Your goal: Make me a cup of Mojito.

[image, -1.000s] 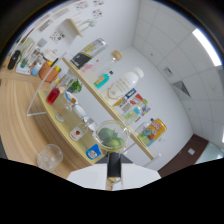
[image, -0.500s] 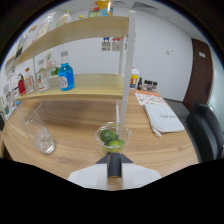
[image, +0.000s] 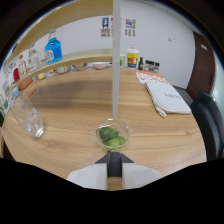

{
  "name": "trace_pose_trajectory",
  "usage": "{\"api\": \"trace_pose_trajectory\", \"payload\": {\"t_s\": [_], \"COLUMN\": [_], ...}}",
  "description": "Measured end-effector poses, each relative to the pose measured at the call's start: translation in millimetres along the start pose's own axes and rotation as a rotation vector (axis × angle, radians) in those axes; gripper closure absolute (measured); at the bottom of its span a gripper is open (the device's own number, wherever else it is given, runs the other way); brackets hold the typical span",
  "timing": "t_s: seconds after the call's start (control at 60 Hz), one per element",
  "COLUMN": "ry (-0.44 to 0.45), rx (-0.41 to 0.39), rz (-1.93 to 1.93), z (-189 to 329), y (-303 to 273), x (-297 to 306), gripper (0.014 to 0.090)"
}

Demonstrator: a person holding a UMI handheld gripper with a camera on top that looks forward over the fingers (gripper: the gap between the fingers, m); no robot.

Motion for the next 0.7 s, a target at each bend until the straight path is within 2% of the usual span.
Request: {"api": "trace_pose_trajectory", "payload": {"t_s": [0.033, 0.117, 0.183, 0.217, 0.35, 0.567, 0.7], "ry": [-0.005, 0.023, 0.041, 0.05, 0.091, 0.046, 0.01], "rx": [0.004, 0.001, 0.004, 0.015, 0.105, 0.301, 0.356], "rz": [-0.008, -0.014, -0.005, 0.0, 0.003, 0.02, 0.045], "z": [0.0, -2.5, -8.6, -13.1, -47.2, -118.1, -145.8], "y": [-0.3, 0.4, -1.8, -4.9, -35.9, -98.3, -106.8], "x": [-0.5, 6.1, 9.4, 11.2, 6.1, -60.0, -115.7], "gripper": [0.0829, 0.0618, 0.0278, 0.0215, 0.0191, 0.0189, 0.0193]}}
